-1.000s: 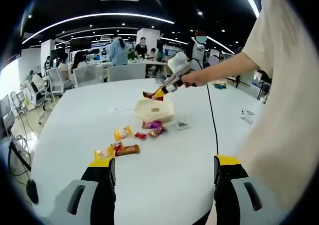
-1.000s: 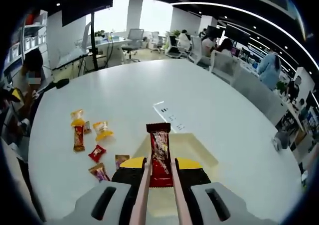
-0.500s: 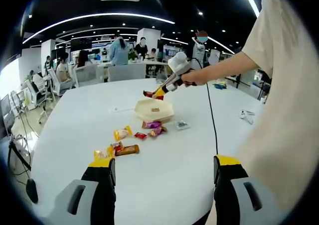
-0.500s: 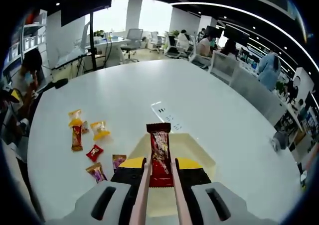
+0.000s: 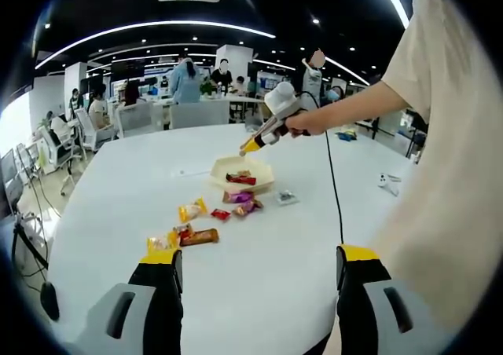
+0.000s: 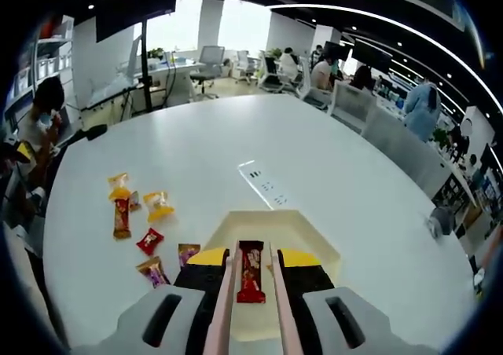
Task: Place the target food into the container with the food tongs after gripping and lifting it, then release it inside without dropping or visibly crushing the food.
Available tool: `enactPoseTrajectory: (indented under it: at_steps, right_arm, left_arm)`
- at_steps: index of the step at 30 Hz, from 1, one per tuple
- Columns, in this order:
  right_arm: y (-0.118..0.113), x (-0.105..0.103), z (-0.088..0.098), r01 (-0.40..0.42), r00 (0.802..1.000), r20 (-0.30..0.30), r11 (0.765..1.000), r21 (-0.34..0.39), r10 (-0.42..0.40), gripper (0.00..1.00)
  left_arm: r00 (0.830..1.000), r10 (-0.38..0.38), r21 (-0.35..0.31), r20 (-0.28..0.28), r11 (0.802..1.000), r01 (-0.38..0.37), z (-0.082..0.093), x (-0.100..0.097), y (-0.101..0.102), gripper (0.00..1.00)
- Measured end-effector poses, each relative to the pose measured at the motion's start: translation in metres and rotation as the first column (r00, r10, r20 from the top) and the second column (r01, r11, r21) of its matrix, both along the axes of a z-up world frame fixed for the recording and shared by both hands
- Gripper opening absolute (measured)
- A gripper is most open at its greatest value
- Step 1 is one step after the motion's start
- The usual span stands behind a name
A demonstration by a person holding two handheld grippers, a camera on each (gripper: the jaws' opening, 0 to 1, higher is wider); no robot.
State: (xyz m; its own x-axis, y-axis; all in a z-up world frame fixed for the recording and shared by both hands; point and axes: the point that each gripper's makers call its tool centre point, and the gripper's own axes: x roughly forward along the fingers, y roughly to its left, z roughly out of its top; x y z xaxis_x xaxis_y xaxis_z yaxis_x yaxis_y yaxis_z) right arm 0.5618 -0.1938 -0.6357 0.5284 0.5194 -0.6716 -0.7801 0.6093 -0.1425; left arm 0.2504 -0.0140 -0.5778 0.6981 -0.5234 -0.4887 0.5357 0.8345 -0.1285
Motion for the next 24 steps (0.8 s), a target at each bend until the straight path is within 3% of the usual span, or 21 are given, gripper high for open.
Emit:
enactPoseTrajectory:
  at_steps: [12, 24]
  right_arm:
    - [-0.002, -0.01, 0.0, 0.002, 1.0, -0.014, 1.0, 0.012, -0.002, 0.23]
    - [0.015, -0.026, -0.002, -0.035, 0.999, -0.028, 0.999, 0.032, 0.036, 0.24]
  left_arm:
    - [1.0, -0.004, 0.002, 0.001, 1.0, 0.004, 0.001, -0.001, -0.001, 0.8]
    - [1.0, 0.001, 0.002, 0.004, 1.0, -0.001, 0.001, -0.002, 0.0, 0.8]
